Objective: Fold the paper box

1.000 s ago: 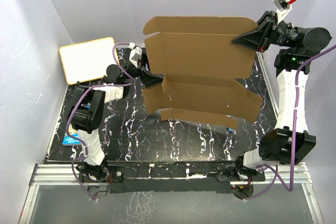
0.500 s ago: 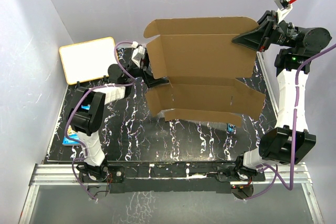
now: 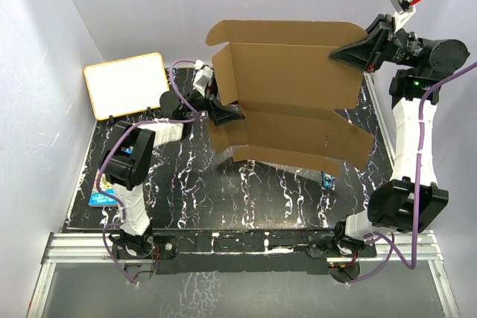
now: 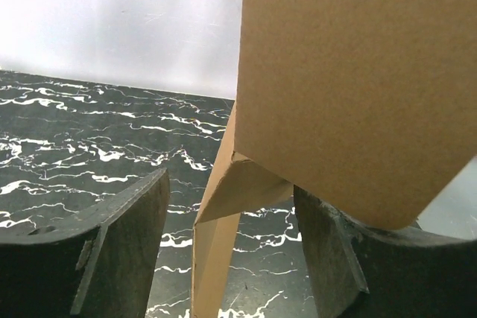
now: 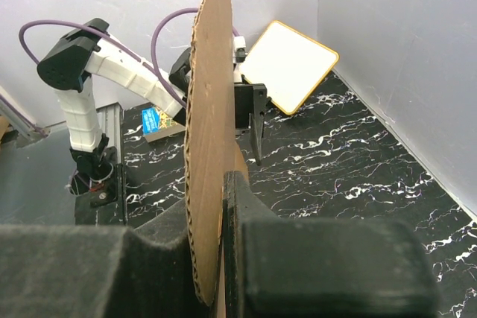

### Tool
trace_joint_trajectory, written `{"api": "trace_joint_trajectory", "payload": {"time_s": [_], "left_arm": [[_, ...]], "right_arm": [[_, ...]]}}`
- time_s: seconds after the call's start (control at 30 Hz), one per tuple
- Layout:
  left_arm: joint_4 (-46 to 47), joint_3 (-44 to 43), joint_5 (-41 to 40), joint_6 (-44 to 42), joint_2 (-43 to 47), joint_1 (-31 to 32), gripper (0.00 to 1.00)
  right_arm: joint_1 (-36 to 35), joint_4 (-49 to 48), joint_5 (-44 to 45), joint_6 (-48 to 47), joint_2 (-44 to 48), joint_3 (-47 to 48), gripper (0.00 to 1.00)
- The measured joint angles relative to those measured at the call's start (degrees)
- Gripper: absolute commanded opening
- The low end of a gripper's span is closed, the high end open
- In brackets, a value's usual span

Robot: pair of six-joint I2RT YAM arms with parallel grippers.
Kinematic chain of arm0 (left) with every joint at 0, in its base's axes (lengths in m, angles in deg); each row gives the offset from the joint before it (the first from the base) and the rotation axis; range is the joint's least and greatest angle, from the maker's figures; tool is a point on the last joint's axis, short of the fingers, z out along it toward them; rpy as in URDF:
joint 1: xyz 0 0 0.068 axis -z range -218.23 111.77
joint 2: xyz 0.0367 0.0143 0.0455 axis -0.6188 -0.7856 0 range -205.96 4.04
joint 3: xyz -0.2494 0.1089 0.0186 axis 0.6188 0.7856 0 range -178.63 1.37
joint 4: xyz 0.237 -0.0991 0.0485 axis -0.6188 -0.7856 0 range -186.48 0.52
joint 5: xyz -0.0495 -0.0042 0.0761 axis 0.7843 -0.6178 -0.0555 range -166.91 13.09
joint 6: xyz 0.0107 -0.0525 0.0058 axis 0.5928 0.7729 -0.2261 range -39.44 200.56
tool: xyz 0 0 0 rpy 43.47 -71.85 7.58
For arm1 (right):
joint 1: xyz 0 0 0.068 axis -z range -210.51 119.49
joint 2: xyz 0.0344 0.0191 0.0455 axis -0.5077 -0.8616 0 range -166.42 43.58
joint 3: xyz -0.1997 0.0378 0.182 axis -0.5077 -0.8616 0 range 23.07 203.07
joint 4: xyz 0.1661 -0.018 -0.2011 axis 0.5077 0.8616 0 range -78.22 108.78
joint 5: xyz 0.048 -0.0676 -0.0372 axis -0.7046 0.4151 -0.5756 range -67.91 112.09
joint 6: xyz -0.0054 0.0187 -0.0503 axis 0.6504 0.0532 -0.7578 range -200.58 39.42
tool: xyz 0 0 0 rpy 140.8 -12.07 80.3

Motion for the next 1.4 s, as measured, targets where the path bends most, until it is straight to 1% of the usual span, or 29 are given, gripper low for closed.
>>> {"api": "trace_joint_trajectory", "payload": {"time_s": [0.2,0.53,0.57,0.7,0.77,0.83,0.93,1.0,1.27,1.4], "left_arm": [[-0.04,-2.6,-1.29,2.84,-3.17,0.02,0.5],[0.02,-5.9,-2.32,4.92,-5.27,0.2,0.49],[-0.02,-6.32,-2.49,4.98,-5.62,0.31,0.47],[0.02,-7.67,-2.78,5.53,-6.91,0.66,0.3],[-0.02,-8.39,-2.91,6.05,-7.63,0.66,0.29],[-0.07,-8.9,-3.06,6.64,-8.15,0.66,0.23],[-0.07,-8.92,-3.26,7.37,-8.39,0.66,0.11],[-0.07,-9.22,-3.15,7.98,-8.68,0.66,0.0],[-0.02,-9.81,-2.47,11.06,-8.98,0.72,0.0],[-0.07,-9.9,-2.23,13.42,-9.03,0.61,0.0]], "right_arm": [[0.0,-0.13,0.28,-0.15,-0.24,-0.7,0.08],[0.07,-0.15,2.27,-0.24,-0.33,-2.62,0.08],[0.09,-0.13,2.34,-0.24,-0.33,-2.67,0.08],[0.17,-0.15,2.32,-0.22,-0.33,-2.71,0.08],[0.35,-0.24,2.27,-0.24,-0.33,-2.82,0.08],[0.44,-0.28,2.34,-0.24,-0.33,-2.99,0.08],[0.48,-0.37,2.38,-0.22,-0.33,-3.21,0.08],[0.52,-0.52,2.16,-0.26,-0.31,-3.5,0.08],[0.68,-1.38,2.21,-1.27,-0.33,-3.8,0.08],[0.76,0.37,2.43,-4.28,-0.33,-3.82,0.08]]}}
